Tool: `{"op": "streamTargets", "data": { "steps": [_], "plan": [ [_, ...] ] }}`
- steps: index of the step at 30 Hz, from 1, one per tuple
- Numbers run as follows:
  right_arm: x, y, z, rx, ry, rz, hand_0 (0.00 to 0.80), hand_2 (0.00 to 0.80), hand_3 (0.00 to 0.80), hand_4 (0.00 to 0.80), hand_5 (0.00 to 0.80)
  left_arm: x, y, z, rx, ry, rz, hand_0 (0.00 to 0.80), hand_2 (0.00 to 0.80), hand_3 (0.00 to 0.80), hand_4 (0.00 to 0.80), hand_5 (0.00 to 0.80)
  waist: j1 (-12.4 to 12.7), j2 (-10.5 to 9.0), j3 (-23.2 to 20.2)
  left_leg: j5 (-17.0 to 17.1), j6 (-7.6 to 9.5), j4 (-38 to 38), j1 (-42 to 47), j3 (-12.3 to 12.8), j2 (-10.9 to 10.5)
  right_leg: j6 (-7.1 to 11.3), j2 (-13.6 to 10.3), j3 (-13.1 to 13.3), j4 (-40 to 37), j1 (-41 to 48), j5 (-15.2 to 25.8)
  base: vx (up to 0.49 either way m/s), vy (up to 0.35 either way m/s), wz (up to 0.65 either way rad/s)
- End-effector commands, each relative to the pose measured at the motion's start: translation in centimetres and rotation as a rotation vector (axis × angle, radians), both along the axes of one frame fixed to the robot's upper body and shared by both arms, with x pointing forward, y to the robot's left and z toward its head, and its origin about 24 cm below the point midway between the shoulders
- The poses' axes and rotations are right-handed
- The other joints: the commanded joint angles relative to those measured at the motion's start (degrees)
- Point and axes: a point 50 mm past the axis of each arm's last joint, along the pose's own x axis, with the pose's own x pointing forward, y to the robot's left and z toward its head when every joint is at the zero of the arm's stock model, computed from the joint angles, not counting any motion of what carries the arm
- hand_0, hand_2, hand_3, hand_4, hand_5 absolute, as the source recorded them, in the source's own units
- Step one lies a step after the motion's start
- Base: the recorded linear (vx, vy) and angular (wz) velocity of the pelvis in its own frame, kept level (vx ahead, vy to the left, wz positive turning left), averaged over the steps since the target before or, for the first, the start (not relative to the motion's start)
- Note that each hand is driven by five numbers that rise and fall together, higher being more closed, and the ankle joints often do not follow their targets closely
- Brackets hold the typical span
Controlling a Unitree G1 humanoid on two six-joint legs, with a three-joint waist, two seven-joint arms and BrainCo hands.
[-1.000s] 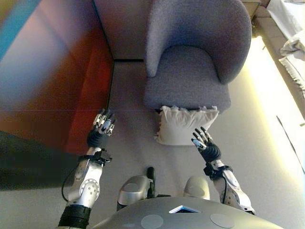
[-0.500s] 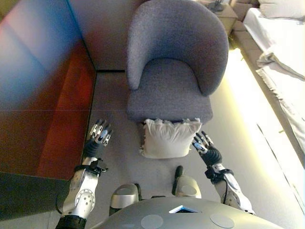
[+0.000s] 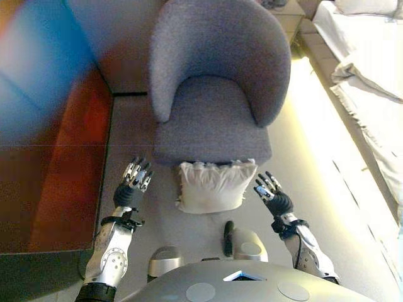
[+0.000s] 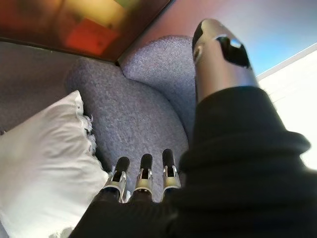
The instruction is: Pick up the cushion and take it to the sofa
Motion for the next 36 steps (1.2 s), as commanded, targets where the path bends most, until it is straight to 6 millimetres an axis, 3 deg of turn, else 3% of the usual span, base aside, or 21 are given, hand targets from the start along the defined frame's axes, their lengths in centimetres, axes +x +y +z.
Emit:
{"op": "streamTargets", "data": {
  "steps": [1, 2, 4, 7, 11, 14, 16, 20, 23, 27, 30, 31, 34, 36],
  "plan": [
    [1.4, -1.4, 1.9, -0.048, -0.108, 0.02, 0.0, 0.0, 0.0, 0.0, 0.0, 0.5, -1.6, 1.6, -0.033, -0.1, -0.015, 0.0, 0.0, 0.0, 0.0, 0.0, -1.21, -1.11, -2.45, 12.74, 1.92, 25.28, -5.28, -1.85, -0.83, 0.21, -0.88, 0.18, -8.62, 2.7, 4.39, 0.219, -0.246, -0.01],
    [1.6, -1.7, 2.0, -0.045, -0.113, 0.01, 0.0, 0.0, 0.0, 0.0, 0.0, 0.5, -1.7, 1.6, -0.032, -0.098, -0.022, 0.0, 0.0, 0.0, 0.0, 0.0, -0.92, -1.35, -2.25, 13.29, 2.16, 28.55, -8.47, -1.26, -0.19, -0.69, -0.59, -0.24, -8.57, 3.88, 3.61, 0.19, -0.195, -0.01],
    [1.7, -1.8, 2.1, -0.038, -0.122, -0.003, 0.0, 0.0, 0.0, 0.0, 0.0, 0.4, -1.8, 1.5, -0.027, -0.095, -0.024, 0.0, 0.0, 0.0, 0.0, 0.0, 0.01, -1.36, -1.32, 11.61, 3.53, 28.34, -12.85, -1.81, -1.37, -0.85, -0.26, 0.64, -8.65, 5.42, 2.99, 0.183, -0.131, 0.04],
    [1.8, -1.5, 2.2, -0.018, -0.129, -0.004, 0.0, 0.0, 0.0, 0.0, 0.0, 0.0, -1.4, 1.5, -0.022, -0.096, -0.011, 0.0, 0.0, 0.0, 0.0, 0.0, 0.96, -0.42, -0.44, 13.27, 3.83, 17.54, -12.82, -1.35, -1.19, -0.73, 1.09, 2.24, -8.36, 6.75, 1.44, 0.165, -0.014, -0.12],
    [1.2, -1.1, 2.4, -0.008, -0.129, -0.003, 0.0, 0.0, 0.0, 0.0, 0.0, -0.1, -1.1, 1.7, -0.027, -0.108, -0.014, 0.0, 0.0, 0.0, 0.0, 0.0, 1.23, 1.86, -0.37, 15.88, 1.92, -1.62, -10.79, -3.15, 1.23, 0.64, 2.01, 3.36, -7.89, 7.4, -0.78, 0.132, 0.103, 0.0],
    [0.8, -1.0, 2.4, -0.009, -0.136, 0.015, 0.0, 0.0, 0.0, 0.0, 0.0, -0.1, -1.0, 1.8, -0.041, -0.116, -0.011, 0.0, 0.0, 0.0, 0.0, 0.0, 1.77, 3.01, -0.1, 16.92, 0.21, -10.11, -9.92, -5.97, 1.96, 1.6, 1.62, 4.1, -8.11, 8.65, -1.84, 0.151, 0.148, 0.1],
    [0.6, -0.9, 2.4, -0.011, -0.143, 0.02, 0.0, 0.0, 0.0, 0.0, 0.0, -0.2, -1.0, 1.7, -0.048, -0.118, -0.013, 0.0, 0.0, 0.0, 0.0, 0.0, 1.94, 3.41, 0.0, 16.36, -0.14, -12.59, -9.51, -5.4, 2.27, 2.08, 0.93, 3.83, -8.5, 9.77, -2.32, 0.136, 0.149, -0.23],
    [0.4, -1.1, 2.5, -0.012, -0.155, -0.012, 0.0, 0.0, 0.0, 0.0, 0.0, 0.1, -1.2, 1.9, -0.049, -0.132, -0.056, 0.0, 0.0, 0.0, 0.0, 0.0, 1.29, 4.23, -0.42, 15.95, 0.14, -15.7, -8.6, -1.09, 2.27, 2.83, -0.33, 1.25, -8.37, 10.65, -3.06, 0.124, 0.198, 0.08],
    [0.8, -0.9, 2.5, -0.006, -0.171, -0.028, 0.0, 0.0, 0.0, 0.0, 0.0, 0.8, -1.3, 2.1, -0.037, -0.15, -0.085, 0.0, 0.0, 0.0, 0.0, 0.0, 1.4, 4.17, -0.17, 14.83, 0.98, -14.25, -9.46, -0.81, 0.95, 3.71, -1.83, 0.72, -7.74, 10.94, -3.41, 0.114, 0.245, 0.19],
    [1.7, 0.5, 2.5, 0.036, -0.176, -0.011, 0.0, 0.0, 0.0, 0.0, 0.0, 1.4, -0.9, 3.0, 0.042, -0.19, -0.082, 0.0, 0.0, 0.0, 0.0, 0.0, 2.55, 3.44, 0.32, 10.96, 3.59, -8.65, -10.86, -0.71, -1.77, 5.52, -5.84, 0.45, -4.87, 11.11, -2.8, 0.118, 0.174, 0.04],
    [2.2, 1.7, 2.7, 0.03, -0.202, -0.002, 0.0, 0.0, 0.0, 0.0, 0.0, 1.3, -0.2, 2.6, 0.082, -0.15, -0.079, 0.0, 0.0, 0.0, 0.0, 0.0, 3.68, 2.75, 0.17, 8.88, 5.66, -6.45, -10.56, -0.74, -3.57, 5.64, -9.42, 0.23, 1.47, 9.48, 1.86, 0.131, 0.058, -0.06],
    [2.2, 1.9, 2.8, 0.044, -0.199, -0.007, 0.0, 0.0, 0.0, 0.0, 0.0, 1.4, -0.1, 2.6, 0.086, -0.148, -0.085, 0.0, 0.0, 0.0, 0.0, 0.0, 3.62, 2.67, 0.21, 8.78, 5.86, -6.78, -9.86, -0.31, -3.63, 5.7, -9.67, 0.28, 2.57, 8.44, 3.03, 0.094, -0.003, -0.23],
    [1.9, 1.9, 2.4, 0.055, -0.173, -0.008, 0.0, 0.0, 0.0, 0.0, 0.0, 1.8, 0.2, 3.0, 0.078, -0.166, -0.079, 0.0, 0.0, 0.0, 0.0, 0.0, 2.52, 2.81, 0.54, 9.38, 5.05, -8.71, -7.79, 1.54, -2.44, 5.68, -7.43, -0.26, -0.29, 5.99, 2.96, 0.057, -0.102, -0.43],
    [1.9, 1.7, 2.3, 0.049, -0.155, -0.014, 0.0, 0.0, 0.0, 0.0, 0.0, 2.4, 0.0, 3.3, 0.062, -0.177, -0.063, 0.0, 0.0, 0.0, 0.0, 0.0, 1.32, 2.5, 1.31, 9.79, 4.23, -8.99, -7.4, 3.0, -1.18, 5.76, -4.23, -0.47, -4.46, 4.23, 2.06, 0.005, -0.214, -0.36]
  ]
}}
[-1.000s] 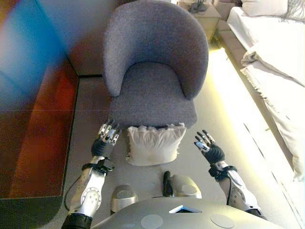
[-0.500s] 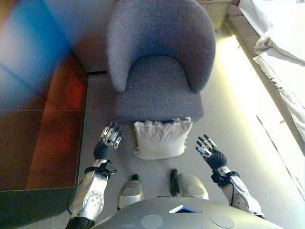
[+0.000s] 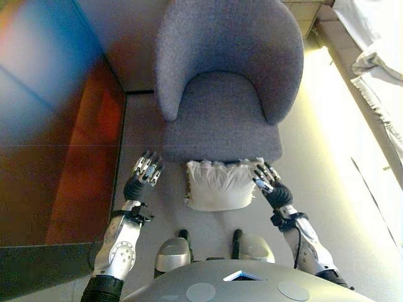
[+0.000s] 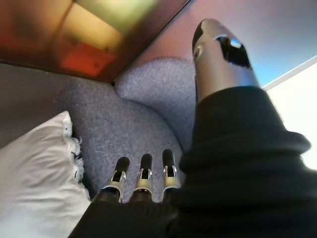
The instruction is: Pick up the cushion and take it to the sofa
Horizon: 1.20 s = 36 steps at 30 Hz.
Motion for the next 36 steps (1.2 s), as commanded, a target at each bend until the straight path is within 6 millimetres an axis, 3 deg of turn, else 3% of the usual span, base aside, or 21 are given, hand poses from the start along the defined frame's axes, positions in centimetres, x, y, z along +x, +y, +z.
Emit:
{"op": "streamTargets", "data": {
  "steps": [1, 6, 9, 15, 22, 28, 32, 34, 36],
  "plan": [
    [0.8, 0.6, 1.6, 0.046, -0.092, -0.017, 0.0, 0.0, 0.0, 0.0, 0.0, 1.4, 0.4, 2.7, 0.019, -0.136, 0.007, 0.0, 0.0, 0.0, 0.0, 0.0, -2.09, -1.53, 0.67, 0.04, 1.04, 3.25, -5.82, -1.1, 1.88, 4.3, -1.88, 0.54, -1.64, -0.74, 4.85, -0.039, -0.273, -0.44],
    [0.9, -0.2, 1.9, 0.033, -0.11, 0.01, 0.0, 0.0, 0.0, 0.0, 0.0, 1.0, -1.1, 2.3, -0.052, -0.119, 0.004, 0.0, 0.0, 0.0, 0.0, 0.0, -2.03, -3.49, 0.69, -0.34, -0.7, 9.35, -7.72, -0.9, 4.45, 1.64, 0.17, -1.42, -5.5, 1.74, 3.88, 0.019, -0.274, -0.16],
    [0.8, -0.4, 1.8, -0.009, -0.094, 0.027, 0.0, 0.0, 0.0, 0.0, 0.0, 0.2, -1.2, 2.0, -0.047, -0.102, 0.027, 0.0, 0.0, 0.0, 0.0, 0.0, -1.47, -3.65, 0.64, 1.94, -0.93, 14.87, -10.23, -3.07, 5.06, -0.39, 1.7, -1.31, -5.39, 2.26, 2.86, 0.065, -0.163, -0.06],
    [0.4, -1.1, 1.6, -0.008, -0.097, 0.06, 0.0, 0.0, 0.0, 0.0, 0.0, -0.6, 0.0, 1.7, -0.055, -0.109, 0.091, 0.0, 0.0, 0.0, 0.0, 0.0, 0.63, -0.44, 1.1, 14.07, -4.49, 0.23, -11.17, -5.74, 9.86, -1.32, 3.43, -2.19, -4.53, 4.52, -0.57, 0.095, 0.019, -0.02],
    [0.2, -0.7, 1.5, 0.001, -0.088, 0.092, 0.0, 0.0, 0.0, 0.0, 0.0, -1.7, 0.4, 0.8, -0.083, -0.082, 0.116, 0.0, 0.0, 0.0, 0.0, 0.0, 1.07, 2.02, 0.71, 15.59, -6.21, -6.73, -10.16, -6.73, 10.85, -1.41, 3.37, -2.52, -5.13, 6.11, -1.71, 0.128, 0.072, -0.05],
    [0.1, -0.4, 1.4, -0.014, -0.089, 0.106, 0.0, 0.0, 0.0, 0.0, 0.0, -1.9, 0.2, 0.6, -0.101, -0.07, 0.12, 0.0, 0.0, 0.0, 0.0, 0.0, 1.45, 3.19, 0.98, 13.51, -5.88, -6.11, -10.91, -6.38, 9.36, -1.19, 2.93, -2.41, -3.9, 7.75, -3.4, 0.209, 0.129, 0.04],
    [0.6, 0.0, 1.9, -0.009, -0.115, 0.086, 0.0, 0.0, 0.0, 0.0, 0.0, -1.3, 0.0, 0.9, -0.097, -0.074, 0.082, 0.0, 0.0, 0.0, 0.0, 0.0, 1.34, 2.21, 1.31, 6.84, -3.56, 2.64, -13.64, -3.23, 5.47, 0.34, 0.06, -2.73, -1.6, 8.79, -4.35, 0.22, 0.172, 0.05],
    [0.7, 0.5, 1.7, -0.012, -0.097, 0.068, 0.0, 0.0, 0.0, 0.0, 0.0, -1.0, 0.0, 1.1, -0.07, -0.068, 0.082, 0.0, 0.0, 0.0, 0.0, 0.0, 2.02, 1.61, 1.31, 5.89, -2.97, 4.68, -15.29, -7.32, 3.01, 1.94, -2.21, -1.02, 0.15, 8.77, -3.9, 0.343, 0.239, 0.09],
    [1.0, 0.8, 1.7, 0.023, -0.098, 0.071, 0.0, 0.0, 0.0, 0.0, 0.0, -0.3, 0.2, 1.6, -0.063, -0.102, 0.071, 0.0, 0.0, 0.0, 0.0, 0.0, 2.15, 0.85, 1.09, 4.08, -1.19, 6.73, -15.76, -6.81, 1.5, 3.17, -3.58, -0.11, -0.06, 10.29, -3.63, 0.296, 0.181, 0.14]
  ]
}}
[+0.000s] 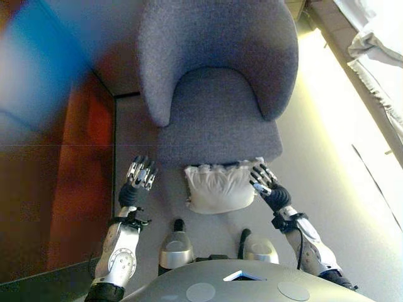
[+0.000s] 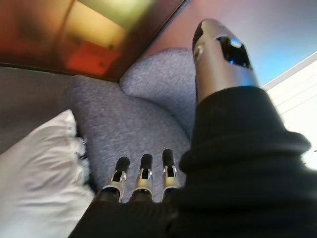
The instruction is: Pick up the cushion and take it to the sofa
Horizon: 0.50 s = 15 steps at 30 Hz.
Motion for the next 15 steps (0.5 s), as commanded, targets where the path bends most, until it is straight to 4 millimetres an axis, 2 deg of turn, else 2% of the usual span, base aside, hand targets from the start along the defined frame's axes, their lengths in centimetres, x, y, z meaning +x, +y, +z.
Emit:
{"op": "streamTargets", "data": {
  "steps": [1, 3, 4, 6, 7, 9, 12, 14, 15],
  "plan": [
    [0.5, 1.2, 1.3, 0.054, -0.087, 0.005, 0.0, 0.0, 0.0, 0.0, 0.0, 0.7, 1.0, 2.6, 0.057, -0.109, -0.012, 0.0, 0.0, 0.0, 0.0, 0.0, 2.12, -2.65, -2.33, 2.9, 4.28, 0.14, -10.26, -0.87, -4.32, 1.48, -4.06, -0.58, 3.94, 3.35, 0.35, 0.265, 0.173, 0.1],
    [0.5, 1.4, 1.3, 0.041, -0.098, 0.017, 0.0, 0.0, 0.0, 0.0, 0.0, 0.8, 1.2, 2.7, 0.068, -0.107, -0.006, 0.0, 0.0, 0.0, 0.0, 0.0, 2.49, -3.25, -2.96, 2.13, 5.83, -0.39, -9.16, -0.46, -5.96, 2.21, -6.82, -0.62, 6.66, 3.0, 5.23, 0.219, 0.211, -0.12],
    [0.7, 1.7, 1.4, 0.058, -0.104, 0.015, 0.0, 0.0, 0.0, 0.0, 0.0, 0.9, 1.1, 2.8, 0.075, -0.112, -0.021, 0.0, 0.0, 0.0, 0.0, 0.0, 2.67, -3.38, -3.38, 1.48, 7.07, -0.74, -8.24, -0.15, -6.83, 2.17, -8.57, -0.52, 10.25, 2.18, 8.76, 0.191, 0.25, -0.29],
    [0.8, 1.9, 1.4, 0.072, -0.105, -0.006, 0.0, 0.0, 0.0, 0.0, 0.0, 0.9, 0.8, 2.8, 0.105, -0.118, -0.055, 0.0, 0.0, 0.0, 0.0, 0.0, 2.69, -3.06, -3.85, -0.02, 8.94, -0.97, -6.66, 0.42, -8.06, 1.81, -10.84, 0.01, 19.01, -0.51, 12.52, 0.195, 0.296, -0.34],
    [0.6, 1.9, 1.2, 0.072, -0.096, -0.024, 0.0, 0.0, 0.0, 0.0, 0.0, 0.9, 0.7, 2.7, 0.122, -0.114, -0.074, 0.0, 0.0, 0.0, 0.0, 0.0, 2.49, -2.92, -3.87, -0.84, 9.81, -0.84, -5.62, 0.34, -9.06, 1.48, -11.64, 1.23, 24.71, -3.1, 13.84, 0.187, 0.282, -0.36],
    [0.4, 2.0, 1.0, 0.07, -0.081, -0.033, 0.0, 0.0, 0.0, 0.0, 0.0, 0.7, 0.7, 2.6, 0.125, -0.105, -0.085, 0.0, 0.0, 0.0, 0.0, 0.0, 2.13, -2.61, -3.75, -1.72, 10.29, -0.65, -4.26, 0.32, -9.88, 1.04, -12.18, 2.11, 27.97, -6.23, 15.22, 0.187, 0.19, -0.21],
    [0.1, 2.3, 0.8, 0.071, -0.076, -0.001, 0.0, 0.0, 0.0, 0.0, 0.0, 0.5, 1.3, 2.6, 0.123, -0.103, -0.058, 0.0, 0.0, 0.0, 0.0, 0.0, 1.81, -2.81, -3.1, -2.2, 9.51, -0.78, -2.75, 1.03, -9.4, 0.73, -11.65, 0.71, 20.69, -8.25, 15.14, 0.171, -0.028, -0.17],
    [0.2, 2.4, 0.9, 0.075, -0.073, 0.016, 0.0, 0.0, 0.0, 0.0, 0.0, 0.5, 1.8, 2.7, 0.127, -0.108, -0.034, 0.0, 0.0, 0.0, 0.0, 0.0, 1.43, -3.48, -2.18, -2.65, 8.58, -0.88, -1.85, 1.37, -8.6, 1.28, -10.34, 0.1, 11.22, -9.15, 14.92, 0.169, -0.2, -0.19],
    [0.5, 2.4, 1.0, 0.081, -0.078, 0.02, 0.0, 0.0, 0.0, 0.0, 0.0, 0.5, 2.1, 2.9, 0.135, -0.111, -0.025, 0.0, 0.0, 0.0, 0.0, 0.0, 1.13, -4.57, -1.66, -3.58, 8.18, -0.95, -1.19, 1.93, -8.53, 2.4, -9.95, 0.04, 4.59, -10.03, 16.39, 0.138, -0.212, -0.39]
  ]
}}
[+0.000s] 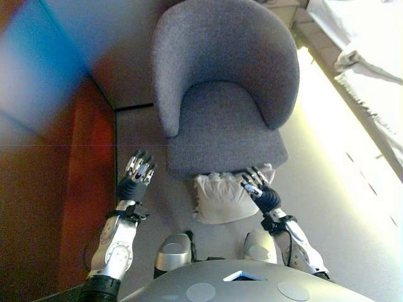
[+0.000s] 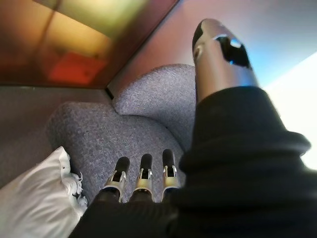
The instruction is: Pick up the cushion and take it to the sofa
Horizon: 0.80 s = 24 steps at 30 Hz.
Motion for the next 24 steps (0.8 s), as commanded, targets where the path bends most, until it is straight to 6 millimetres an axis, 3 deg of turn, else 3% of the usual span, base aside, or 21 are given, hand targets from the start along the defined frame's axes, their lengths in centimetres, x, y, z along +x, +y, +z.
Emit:
{"op": "streamTargets", "data": {
  "steps": [1, 4, 8, 12, 17, 19, 21, 24],
  "plan": [
    [1.7, 0.2, 1.9, 0.01, -0.115, 0.023, 0.0, 0.0, 0.0, 0.0, 0.0, 0.8, 0.6, 2.8, 0.05, -0.142, -0.01, 0.0, 0.0, 0.0, 0.0, 0.0, -0.62, -1.86, 2.07, 0.84, -0.67, -3.25, -1.17, -2.85, -1.01, 5.57, 0.02, -0.58, -13.06, 3.03, 10.44, 0.164, -0.257, -0.5],
    [2.6, 0.3, 2.3, 0.03, -0.132, 0.032, 0.0, 0.0, 0.0, 0.0, 0.0, 1.0, 0.7, 2.9, 0.065, -0.153, -0.012, 0.0, 0.0, 0.0, 0.0, 0.0, -1.31, -4.03, 2.88, -1.96, -1.53, -2.92, 0.7, -1.86, -0.28, 8.48, 0.15, -0.81, -23.92, 0.81, 14.84, 0.201, -0.241, -0.36],
    [2.9, 0.4, 1.8, 0.028, -0.103, 0.026, 0.0, 0.0, 0.0, 0.0, 0.0, 0.9, 0.5, 2.6, 0.081, -0.13, -0.034, 0.0, 0.0, 0.0, 0.0, 0.0, -1.24, -5.03, 2.6, -3.71, -2.0, -2.55, 2.88, -3.75, 1.31, 9.58, -0.14, -0.27, -24.67, 1.09, 15.34, 0.254, -0.233, 0.33],
    [2.5, 0.0, 1.5, -0.019, -0.079, 0.048, 0.0, 0.0, 0.0, 0.0, 0.0, 0.3, 0.5, 1.9, 0.093, -0.062, -0.004, 0.0, 0.0, 0.0, 0.0, 0.0, -1.14, -5.53, 1.14, -3.89, -3.63, -1.19, 3.49, -5.24, 4.61, 9.53, 1.32, -0.34, -22.13, 3.92, 10.37, 0.239, -0.263, 0.46],
    [2.1, -1.1, 1.7, -0.068, -0.065, 0.045, 0.0, 0.0, 0.0, 0.0, 0.0, 0.0, 1.2, 1.0, 0.165, 0.01, 0.039, 0.0, 0.0, 0.0, 0.0, 0.0, -2.58, -4.89, 0.43, -1.55, -5.91, -0.75, 4.6, -3.28, 9.47, 7.27, 3.4, -1.3, -16.44, 3.57, 4.0, 0.166, -0.187, 0.14],
    [2.1, -2.1, 1.7, -0.137, -0.078, 0.025, 0.0, 0.0, 0.0, 0.0, 0.0, 0.1, 1.1, 0.4, 0.223, 0.04, 0.012, 0.0, 0.0, 0.0, 0.0, 0.0, -3.06, -4.02, 0.83, 2.03, -7.13, 3.08, 1.64, -1.3, 11.11, 5.88, 3.82, -3.0, -15.76, 4.39, 2.88, 0.045, -0.105, 0.48],
    [2.7, -3.0, 1.8, -0.208, -0.107, 0.008, 0.0, 0.0, 0.0, 0.0, 0.0, 0.6, 1.3, -0.4, 0.281, 0.057, -0.003, 0.0, 0.0, 0.0, 0.0, 0.0, -3.09, -3.01, 1.54, 3.89, -7.81, 4.37, -0.88, -0.32, 11.17, 5.4, 3.63, -4.51, -15.77, 5.65, 2.37, 0.043, -0.007, 0.85],
    [4.5, -3.5, 2.3, -0.255, -0.154, -0.039, 0.0, 0.0, 0.0, 0.0, 0.0, 1.5, 1.7, -1.6, 0.385, 0.096, 0.02, 0.0, 0.0, 0.0, 0.0, 0.0, -3.27, -1.09, 2.43, 4.18, -7.71, 0.19, -1.3, 0.1, 9.95, 6.1, 2.3, -4.79, -13.92, 5.05, 1.8, 0.079, 0.141, 0.46]
  ]
}}
